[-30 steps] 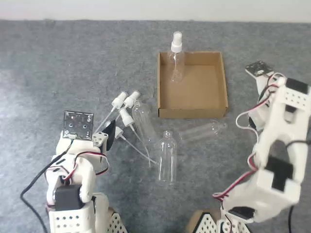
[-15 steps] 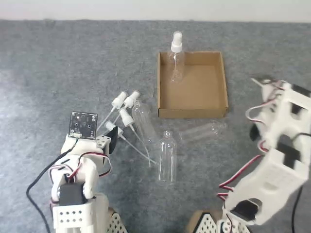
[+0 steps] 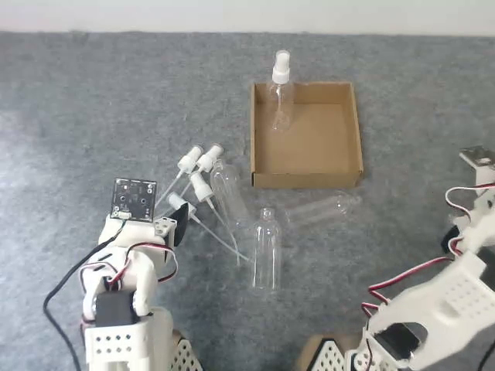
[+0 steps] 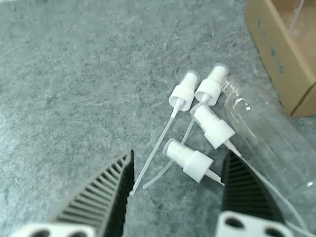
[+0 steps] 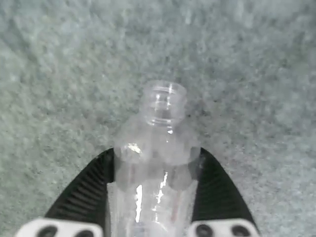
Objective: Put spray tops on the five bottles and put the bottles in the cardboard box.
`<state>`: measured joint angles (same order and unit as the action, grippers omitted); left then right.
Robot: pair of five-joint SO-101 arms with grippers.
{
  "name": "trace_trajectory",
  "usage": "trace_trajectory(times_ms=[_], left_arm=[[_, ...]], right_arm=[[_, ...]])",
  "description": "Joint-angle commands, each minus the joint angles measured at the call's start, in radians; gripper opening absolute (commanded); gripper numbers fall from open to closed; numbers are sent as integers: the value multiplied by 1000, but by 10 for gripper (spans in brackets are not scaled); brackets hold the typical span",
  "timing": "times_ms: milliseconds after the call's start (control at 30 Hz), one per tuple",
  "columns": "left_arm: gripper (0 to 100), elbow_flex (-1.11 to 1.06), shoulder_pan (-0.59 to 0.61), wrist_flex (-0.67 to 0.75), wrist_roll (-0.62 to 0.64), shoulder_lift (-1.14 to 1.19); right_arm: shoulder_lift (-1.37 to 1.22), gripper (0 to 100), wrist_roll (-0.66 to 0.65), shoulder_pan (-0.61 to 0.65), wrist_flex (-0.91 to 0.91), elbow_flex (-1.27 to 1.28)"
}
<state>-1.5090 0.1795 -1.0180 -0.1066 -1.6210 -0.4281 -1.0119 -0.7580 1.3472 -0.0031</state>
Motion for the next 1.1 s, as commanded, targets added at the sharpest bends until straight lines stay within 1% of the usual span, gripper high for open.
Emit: trace_trajectory(times_ms=[0, 67, 133, 333, 400, 567, 867, 1067], left_arm=[[265, 10, 5, 26, 5, 0], [265, 10, 5, 26, 5, 0], [265, 8, 3, 26, 5, 0], [265, 7, 3, 25, 5, 0], [265, 7, 3, 25, 5, 0], [265, 7, 3, 25, 5, 0], [265, 7, 6, 25, 5, 0], [265, 7, 6, 23, 5, 0]], right_arm=[[2, 192, -17, 5, 4, -26], [4, 268, -17, 24, 48, -31], [16, 296, -17, 54, 84, -38], [87, 296, 5, 110, 87, -46], [105, 296, 32, 111, 77, -46], [110, 296, 34, 104, 44, -43], [107, 296, 34, 82, 38, -29], [47, 295, 38, 81, -38, 14]])
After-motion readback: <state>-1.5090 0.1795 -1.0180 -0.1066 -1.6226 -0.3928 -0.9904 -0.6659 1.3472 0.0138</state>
